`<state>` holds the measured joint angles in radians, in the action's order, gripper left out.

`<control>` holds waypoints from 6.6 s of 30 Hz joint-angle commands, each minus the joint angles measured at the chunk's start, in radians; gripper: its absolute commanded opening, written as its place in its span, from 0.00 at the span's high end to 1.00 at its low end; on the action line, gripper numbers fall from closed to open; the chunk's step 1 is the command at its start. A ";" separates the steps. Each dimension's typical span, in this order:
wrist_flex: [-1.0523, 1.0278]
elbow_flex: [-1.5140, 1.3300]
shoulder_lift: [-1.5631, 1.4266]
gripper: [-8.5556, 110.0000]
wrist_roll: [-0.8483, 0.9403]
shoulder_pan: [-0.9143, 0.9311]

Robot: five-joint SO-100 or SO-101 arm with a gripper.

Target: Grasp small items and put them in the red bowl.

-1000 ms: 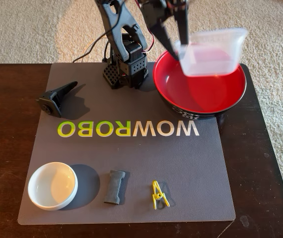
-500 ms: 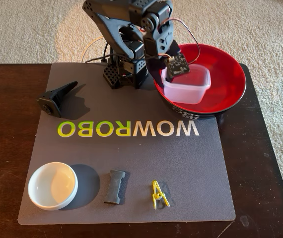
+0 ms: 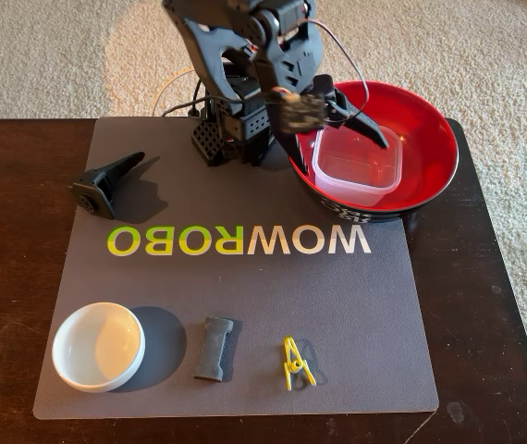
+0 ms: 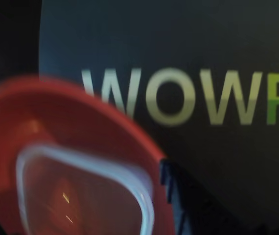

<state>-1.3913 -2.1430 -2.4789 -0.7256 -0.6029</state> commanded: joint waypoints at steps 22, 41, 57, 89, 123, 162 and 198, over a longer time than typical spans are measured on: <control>0.011 1.221 1.540 0.64 -0.195 1.284; -0.005 1.508 1.833 0.93 -0.206 1.207; -0.063 1.509 1.563 0.93 -0.114 1.074; -0.293 0.137 -0.098 0.93 0.025 -0.468; 0.110 0.221 0.132 0.59 0.143 0.333; 0.359 0.850 1.450 0.93 -0.597 0.724; -0.035 0.098 0.115 0.93 -0.028 -0.514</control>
<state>-1.4343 -2.0387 -2.4083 -0.7823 -1.0170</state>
